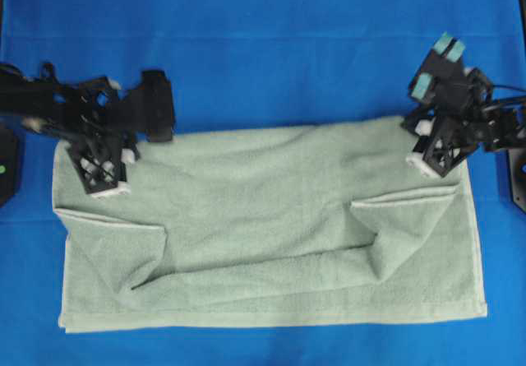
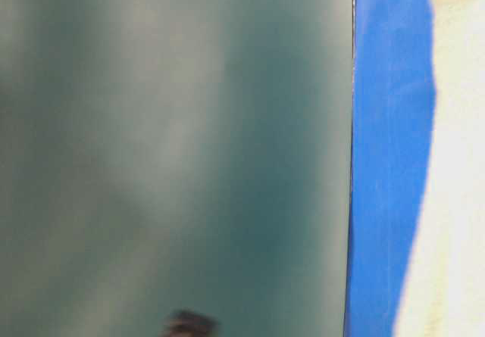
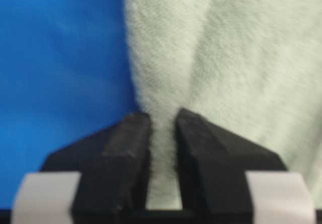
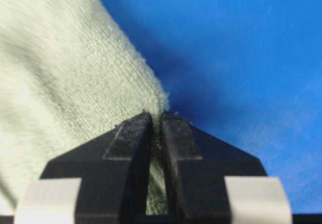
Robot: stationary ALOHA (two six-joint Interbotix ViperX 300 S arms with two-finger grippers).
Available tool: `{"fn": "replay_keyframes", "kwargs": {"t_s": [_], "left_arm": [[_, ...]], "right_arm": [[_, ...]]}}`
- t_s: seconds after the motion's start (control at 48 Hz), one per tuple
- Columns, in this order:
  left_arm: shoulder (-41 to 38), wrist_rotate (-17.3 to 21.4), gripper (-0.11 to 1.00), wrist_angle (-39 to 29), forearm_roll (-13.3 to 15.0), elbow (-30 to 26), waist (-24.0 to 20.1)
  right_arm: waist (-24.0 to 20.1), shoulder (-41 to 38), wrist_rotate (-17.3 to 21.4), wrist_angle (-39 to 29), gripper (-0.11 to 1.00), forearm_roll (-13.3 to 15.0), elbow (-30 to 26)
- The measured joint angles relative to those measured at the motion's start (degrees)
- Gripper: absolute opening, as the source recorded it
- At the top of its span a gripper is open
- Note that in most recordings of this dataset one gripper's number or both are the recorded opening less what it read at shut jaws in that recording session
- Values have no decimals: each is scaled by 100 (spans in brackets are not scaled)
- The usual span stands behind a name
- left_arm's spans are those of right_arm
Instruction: Fold a bath towel.
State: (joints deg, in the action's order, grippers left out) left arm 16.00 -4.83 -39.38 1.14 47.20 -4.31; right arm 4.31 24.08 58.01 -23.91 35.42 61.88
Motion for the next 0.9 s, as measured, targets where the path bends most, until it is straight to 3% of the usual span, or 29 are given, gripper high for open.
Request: {"fn": "replay_keyframes", "kwargs": {"t_s": [0.312, 0.542, 0.708, 0.896], "left_arm": [[1582, -79, 10, -1477, -9, -817, 9], [2109, -387, 10, -2285, -18, -1230, 9], [2224, -1345, 10, -2180, -26, -1222, 404], [2136, -2224, 10, -1406, -26, -1222, 1521]], "right_arm": [[-791, 1793, -413, -1793, 8, -18, -888], [-1266, 2312, -554, -2373, 8, 26, -1529], [-1046, 2224, -510, -2558, 8, 413, -1556], [0, 1819, -519, -2399, 8, 932, -1626]]}}
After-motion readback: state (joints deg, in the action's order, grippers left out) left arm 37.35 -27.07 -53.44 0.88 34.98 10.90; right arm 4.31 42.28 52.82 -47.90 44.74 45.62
